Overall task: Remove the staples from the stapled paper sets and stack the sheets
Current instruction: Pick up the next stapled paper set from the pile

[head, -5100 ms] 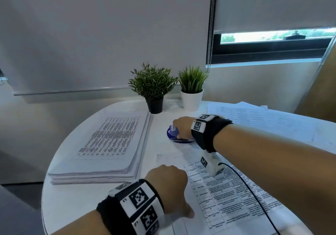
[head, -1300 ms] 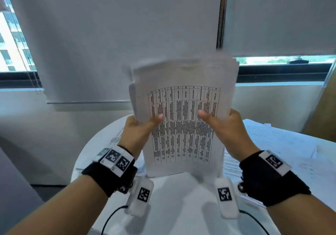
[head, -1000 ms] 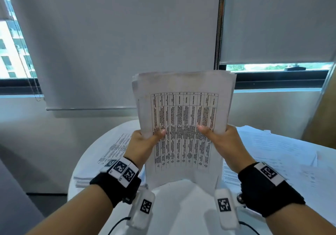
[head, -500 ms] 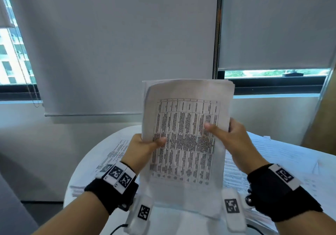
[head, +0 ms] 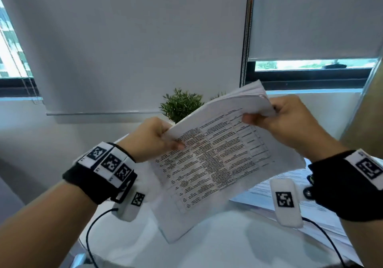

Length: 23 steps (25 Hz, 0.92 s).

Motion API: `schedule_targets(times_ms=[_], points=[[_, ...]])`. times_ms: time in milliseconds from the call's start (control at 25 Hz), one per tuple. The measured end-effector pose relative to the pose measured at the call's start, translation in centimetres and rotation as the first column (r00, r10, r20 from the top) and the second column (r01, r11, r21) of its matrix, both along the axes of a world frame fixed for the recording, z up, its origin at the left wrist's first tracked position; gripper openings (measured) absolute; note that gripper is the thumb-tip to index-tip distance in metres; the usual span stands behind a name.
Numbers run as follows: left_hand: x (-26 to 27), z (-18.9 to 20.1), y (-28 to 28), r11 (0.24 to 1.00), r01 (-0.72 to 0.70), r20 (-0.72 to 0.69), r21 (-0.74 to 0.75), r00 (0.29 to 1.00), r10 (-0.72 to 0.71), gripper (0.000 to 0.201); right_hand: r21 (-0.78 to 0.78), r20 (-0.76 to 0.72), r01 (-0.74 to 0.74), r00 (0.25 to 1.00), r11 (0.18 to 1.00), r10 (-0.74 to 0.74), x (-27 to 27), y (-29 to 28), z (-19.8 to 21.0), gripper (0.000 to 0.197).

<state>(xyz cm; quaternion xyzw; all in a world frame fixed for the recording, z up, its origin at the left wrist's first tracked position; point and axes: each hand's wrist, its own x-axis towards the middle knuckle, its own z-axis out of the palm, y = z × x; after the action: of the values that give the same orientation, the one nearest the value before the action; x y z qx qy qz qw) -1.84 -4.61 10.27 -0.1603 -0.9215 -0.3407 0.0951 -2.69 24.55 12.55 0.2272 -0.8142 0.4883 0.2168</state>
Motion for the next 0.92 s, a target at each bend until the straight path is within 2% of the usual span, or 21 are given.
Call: schedule_targets(times_ms=[80,160,200,240,280,320,360,440,600,680,720,800,920], points=[[0.5,-1.1,-2.0,0.995,-0.084,0.033,0.046,0.996,0.083,0.01,-0.137,0.019,0.08,0.997,0.987,-0.078,0.2,1.5,-1.7,0.016],[1.1,-2.5,-3.8,0.95,-0.178,0.021,0.258,0.984,0.179,0.012,-0.253,0.089,0.152,0.987,0.955,-0.133,0.3,2.8,-3.3,0.012],[1.3,-3.4,-4.7,0.876,-0.202,0.031,0.438,0.977,0.21,0.018,-0.3,0.122,0.172,0.982,0.938,-0.141,0.5,3.1,-4.0,0.016],[1.7,-4.3,-5.5,0.771,-0.203,0.054,0.603,0.975,0.214,0.029,-0.35,0.148,0.173,0.981,0.921,-0.127,0.7,3.3,-4.8,0.022],[2.0,-5.3,-5.9,0.672,-0.189,0.08,0.716,0.978,0.19,0.043,-0.401,0.172,0.159,0.98,0.902,-0.097,1.1,3.2,-5.5,0.028],[2.5,-6.2,-5.8,0.6,-0.167,0.105,0.782,0.985,0.137,0.057,-0.439,0.186,0.14,0.98,0.887,-0.063,1.5,2.8,-6.1,0.03],[3.1,-7.1,-5.4,0.565,-0.147,0.118,0.812,0.989,0.087,0.066,-0.461,0.194,0.123,0.98,0.879,-0.036,2.0,2.3,-6.7,0.03],[3.9,-8.3,-4.1,0.567,-0.138,0.105,0.812,0.99,0.092,0.069,-0.474,0.204,0.106,0.979,0.874,-0.008,2.9,1.3,-7.7,0.029],[5.3,-7.3,-3.6,0.585,-0.108,0.014,0.804,0.987,0.163,0.063,-0.464,0.195,0.076,0.981,0.883,0.018,3.9,0.9,-8.0,0.031],[5.7,-6.6,-4.2,0.577,-0.059,-0.026,0.814,0.99,0.138,0.054,-0.478,0.19,0.056,0.981,0.877,0.041,4.2,1.2,-7.9,0.032],[5.9,-6.7,-4.5,0.583,-0.035,-0.037,0.812,0.993,0.111,0.056,-0.491,0.202,0.054,0.978,0.87,0.053,4.3,1.2,-8.1,0.034],[6.1,-7.9,-4.6,0.615,-0.025,-0.016,0.788,0.998,0.061,0.069,-0.482,0.255,0.058,0.964,0.874,0.076,4.6,0.9,-9.1,0.034],[6.2,-9.7,-4.1,0.581,-0.09,0.074,0.809,0.996,0.05,0.052,-0.43,0.328,0.085,0.942,0.899,0.068,5.0,0.2,-10.0,0.03]])
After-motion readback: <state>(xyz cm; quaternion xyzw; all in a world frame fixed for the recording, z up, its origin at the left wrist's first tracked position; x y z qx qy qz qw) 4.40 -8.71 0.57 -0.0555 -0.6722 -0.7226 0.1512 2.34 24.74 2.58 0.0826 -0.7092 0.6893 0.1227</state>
